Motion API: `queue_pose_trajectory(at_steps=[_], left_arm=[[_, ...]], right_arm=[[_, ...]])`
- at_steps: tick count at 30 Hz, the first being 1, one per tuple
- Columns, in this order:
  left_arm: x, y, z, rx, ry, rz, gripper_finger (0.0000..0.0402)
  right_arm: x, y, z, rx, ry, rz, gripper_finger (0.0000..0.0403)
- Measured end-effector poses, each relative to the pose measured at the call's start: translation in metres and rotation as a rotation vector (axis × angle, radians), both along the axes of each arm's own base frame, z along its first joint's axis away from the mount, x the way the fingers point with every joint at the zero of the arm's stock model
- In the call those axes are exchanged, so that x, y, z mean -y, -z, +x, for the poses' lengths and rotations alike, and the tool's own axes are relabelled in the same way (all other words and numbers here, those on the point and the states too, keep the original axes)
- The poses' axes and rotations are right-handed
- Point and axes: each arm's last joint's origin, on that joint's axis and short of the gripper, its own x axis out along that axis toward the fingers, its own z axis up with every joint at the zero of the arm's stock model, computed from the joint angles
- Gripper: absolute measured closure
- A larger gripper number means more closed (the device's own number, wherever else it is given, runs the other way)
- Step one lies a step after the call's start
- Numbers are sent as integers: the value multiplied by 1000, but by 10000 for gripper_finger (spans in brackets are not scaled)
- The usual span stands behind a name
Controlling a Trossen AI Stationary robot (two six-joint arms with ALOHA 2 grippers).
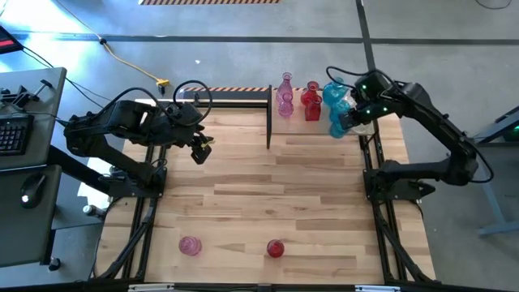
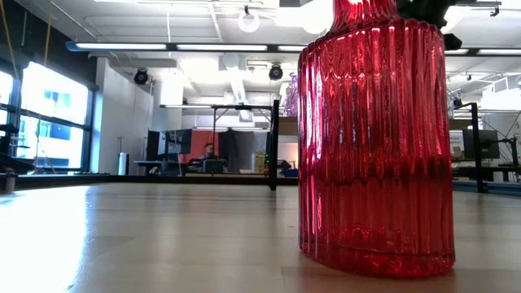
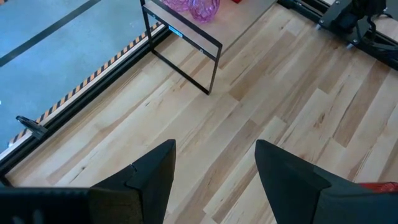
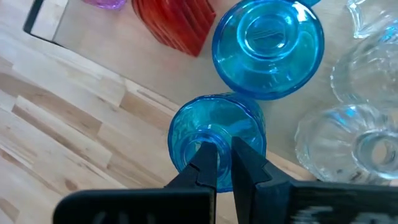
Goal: Sort vases onto shelf
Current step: Put the blue vase on the shelf aligned with the blue vases
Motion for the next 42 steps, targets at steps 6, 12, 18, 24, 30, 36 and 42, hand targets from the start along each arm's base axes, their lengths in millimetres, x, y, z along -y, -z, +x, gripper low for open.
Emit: queue_pose_trajectory(at_steps=[6, 12, 18, 24, 30, 36, 42], left_arm=[[0, 0, 0, -1, 2, 1, 190], [0, 0, 0, -1, 2, 1, 190], [0, 0, 0, 0, 0, 0, 190], [0, 0, 0, -1, 2, 1, 190], [0, 0, 0, -1, 2, 1, 190], [0, 0, 0, 0, 0, 0, 190], [0, 0, 0, -1, 2, 1, 190]], right_arm=[[7, 4, 6, -2, -22, 15, 403], [8, 2, 4, 0, -7, 16, 403], [11, 0, -1, -7, 16, 17, 403], [12, 1, -3, -19, 12, 16, 403], [12, 0, -3, -32, 24, -3, 402], [14, 0, -4, -38, 53, -9, 402], [15, 0, -5, -31, 66, -16, 402]])
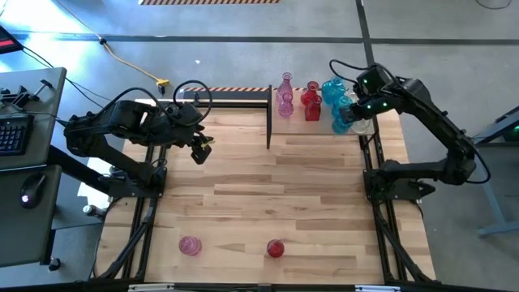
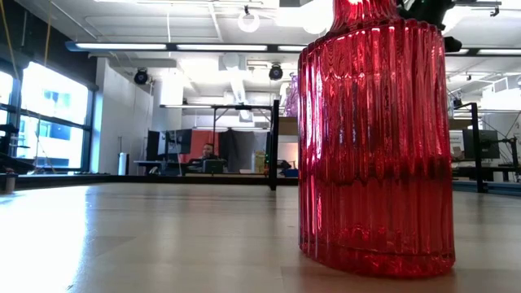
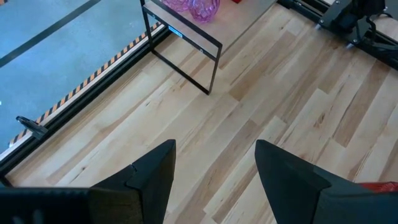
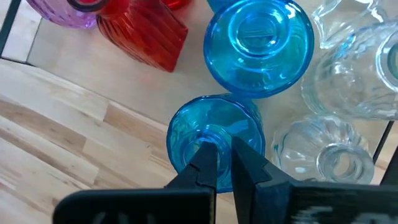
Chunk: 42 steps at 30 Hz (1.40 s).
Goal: Sort vases onto shelf
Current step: Put the blue vase on the shelf aligned with the blue vases
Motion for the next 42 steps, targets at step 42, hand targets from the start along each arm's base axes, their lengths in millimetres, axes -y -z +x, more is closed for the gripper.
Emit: queue_pose_trajectory(at_steps=[42], left_arm=[[0, 0, 0, 1, -1, -1, 190]], right_arm=[[4, 3, 3, -17, 36, -5, 347]])
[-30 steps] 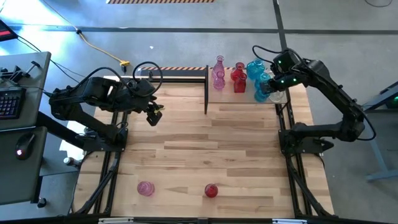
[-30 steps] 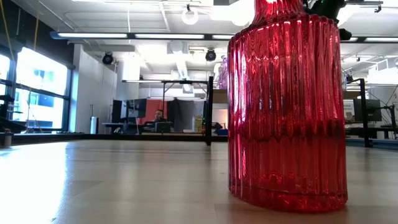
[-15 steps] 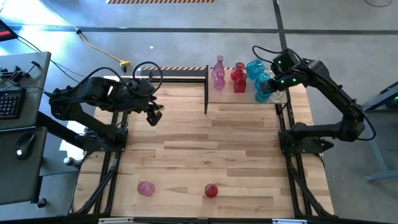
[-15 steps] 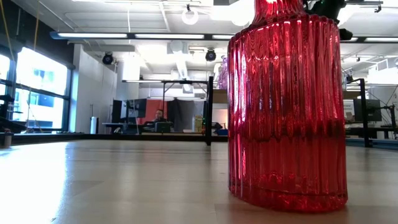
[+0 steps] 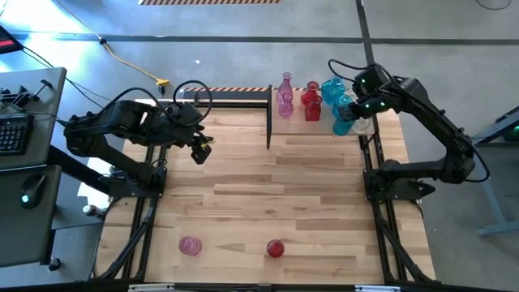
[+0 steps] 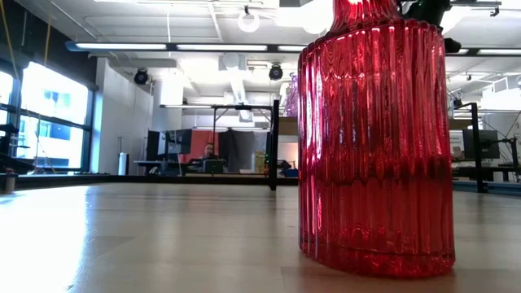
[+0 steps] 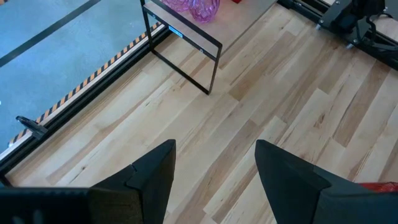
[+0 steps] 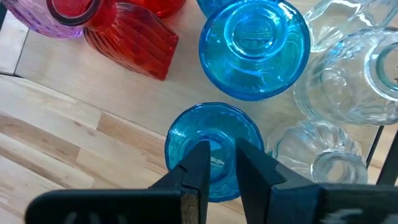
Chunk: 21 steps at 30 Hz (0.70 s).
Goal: Sort vases onto shelf
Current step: Put the blue vase on the shelf aligned with the blue vases
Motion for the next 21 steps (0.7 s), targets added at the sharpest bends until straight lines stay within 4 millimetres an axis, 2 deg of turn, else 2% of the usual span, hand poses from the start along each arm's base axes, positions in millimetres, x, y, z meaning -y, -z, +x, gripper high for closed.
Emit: queue_pose_trajectory(at_steps=[6, 16, 21], left_arm=[[0, 0, 0, 0, 1, 1, 190], [0, 0, 0, 0, 0, 0, 190], [0, 0, 0, 0, 0, 0, 190]], right_arm=[[6, 3, 7, 3, -10, 0, 347], [5, 2, 6, 5, -15, -7, 347], [2, 0, 3, 9, -14, -24, 330]])
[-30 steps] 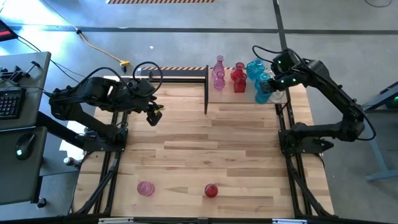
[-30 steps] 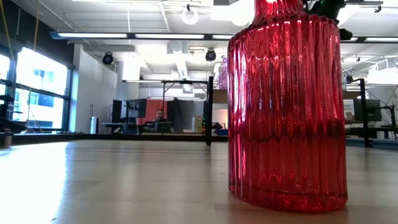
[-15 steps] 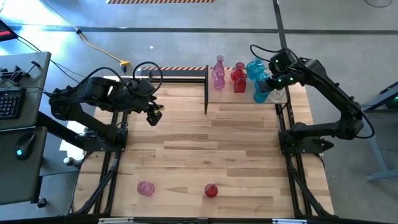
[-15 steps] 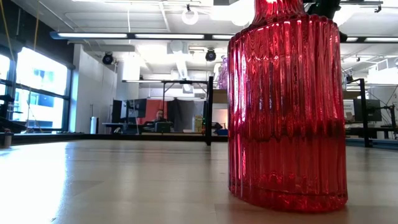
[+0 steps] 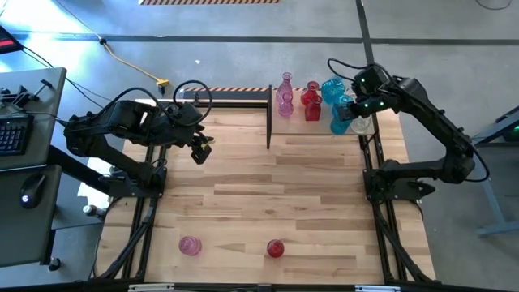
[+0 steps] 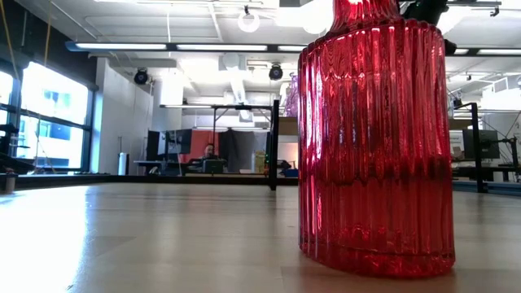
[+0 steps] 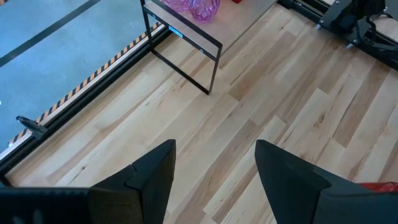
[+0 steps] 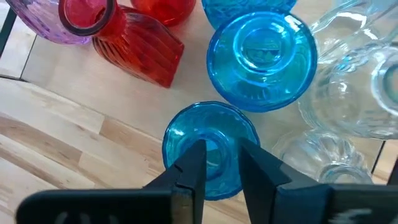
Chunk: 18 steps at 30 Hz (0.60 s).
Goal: Sort vases onto shelf
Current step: Put the blue vase on the shelf aligned with the blue vases, then adjust the blue vases on the shelf
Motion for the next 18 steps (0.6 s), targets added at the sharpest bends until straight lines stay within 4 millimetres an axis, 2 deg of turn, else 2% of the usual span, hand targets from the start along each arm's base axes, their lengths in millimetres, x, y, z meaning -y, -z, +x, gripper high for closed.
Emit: queue_pose_trajectory(at_steps=[6, 11, 18], left_arm=[[0, 0, 0, -1, 1, 0, 190], [0, 0, 0, -1, 1, 1, 190], [0, 0, 0, 0, 0, 0, 190]], right_arm=[[-1, -1, -2, -3, 5, -10, 296], [-1, -3, -1, 2, 6, -20, 289], [-2, -23, -3, 50, 16, -92, 290]])
